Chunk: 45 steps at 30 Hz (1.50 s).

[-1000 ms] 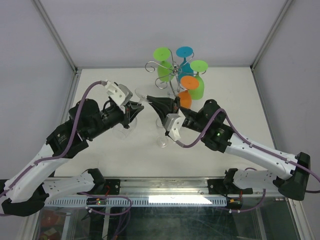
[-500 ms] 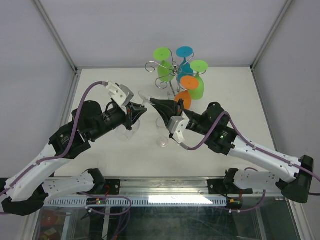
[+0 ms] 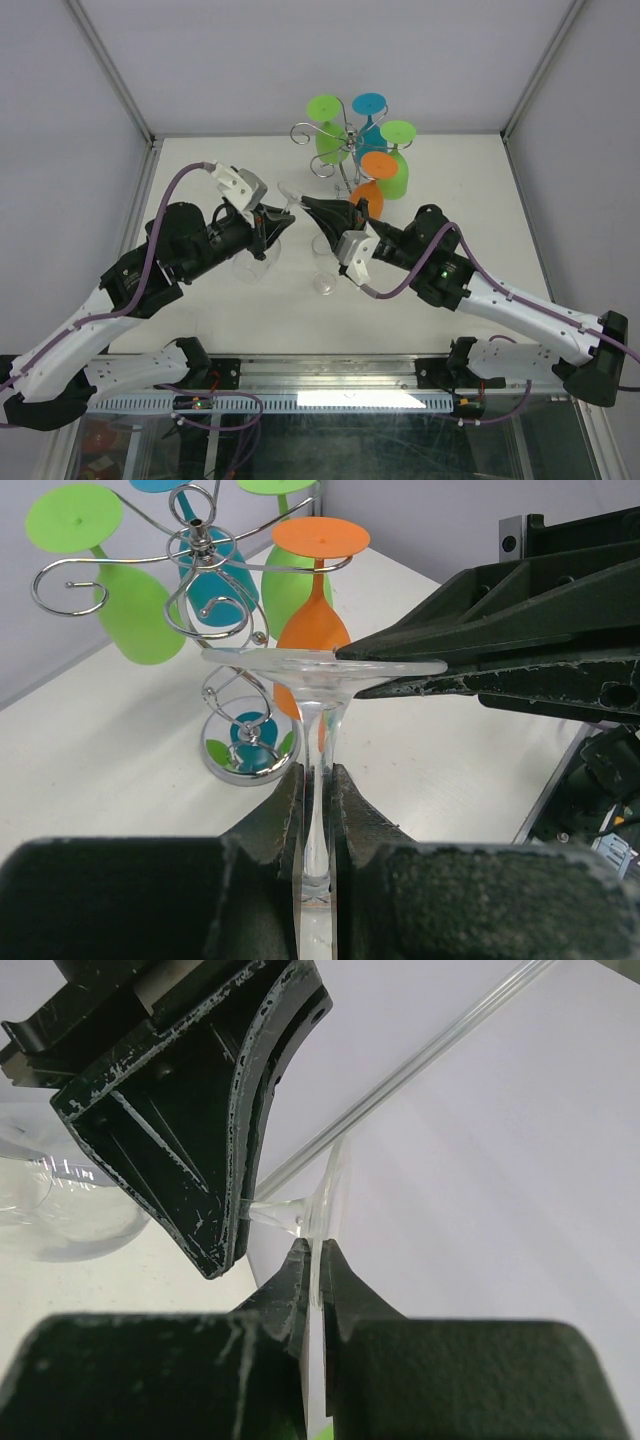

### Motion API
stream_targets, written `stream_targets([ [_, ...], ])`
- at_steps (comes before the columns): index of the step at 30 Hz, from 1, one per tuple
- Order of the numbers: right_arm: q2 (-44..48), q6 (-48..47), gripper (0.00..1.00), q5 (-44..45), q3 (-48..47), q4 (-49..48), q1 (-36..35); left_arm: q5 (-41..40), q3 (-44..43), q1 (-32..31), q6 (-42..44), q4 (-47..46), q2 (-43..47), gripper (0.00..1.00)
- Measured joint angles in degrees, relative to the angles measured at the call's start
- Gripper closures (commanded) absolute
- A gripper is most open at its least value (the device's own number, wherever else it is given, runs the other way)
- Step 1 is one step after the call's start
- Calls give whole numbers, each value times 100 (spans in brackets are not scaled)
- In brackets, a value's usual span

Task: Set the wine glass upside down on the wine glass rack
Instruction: Turn the wine glass upside down at the wine rack.

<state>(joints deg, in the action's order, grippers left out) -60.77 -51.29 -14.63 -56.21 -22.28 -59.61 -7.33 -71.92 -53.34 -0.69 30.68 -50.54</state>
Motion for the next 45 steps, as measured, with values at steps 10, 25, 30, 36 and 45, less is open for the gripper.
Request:
stream_targets([
  [10, 37, 9, 100, 55, 2, 151, 0, -109, 63, -9, 28, -66, -35, 100],
  [25, 393, 33, 100, 151, 160, 605, 7, -155, 63, -146, -192, -26, -208, 100],
  [30, 393, 37, 100, 160, 160, 612, 7, -153, 63, -146, -192, -26, -208, 100],
  [36, 380, 37, 100, 162, 68, 758, 7, -138, 63, -146, -192, -35, -208, 100],
  [45, 514, 505, 0, 540, -48, 732, 15, -1362, 63, 251, -186, -48, -149, 100],
])
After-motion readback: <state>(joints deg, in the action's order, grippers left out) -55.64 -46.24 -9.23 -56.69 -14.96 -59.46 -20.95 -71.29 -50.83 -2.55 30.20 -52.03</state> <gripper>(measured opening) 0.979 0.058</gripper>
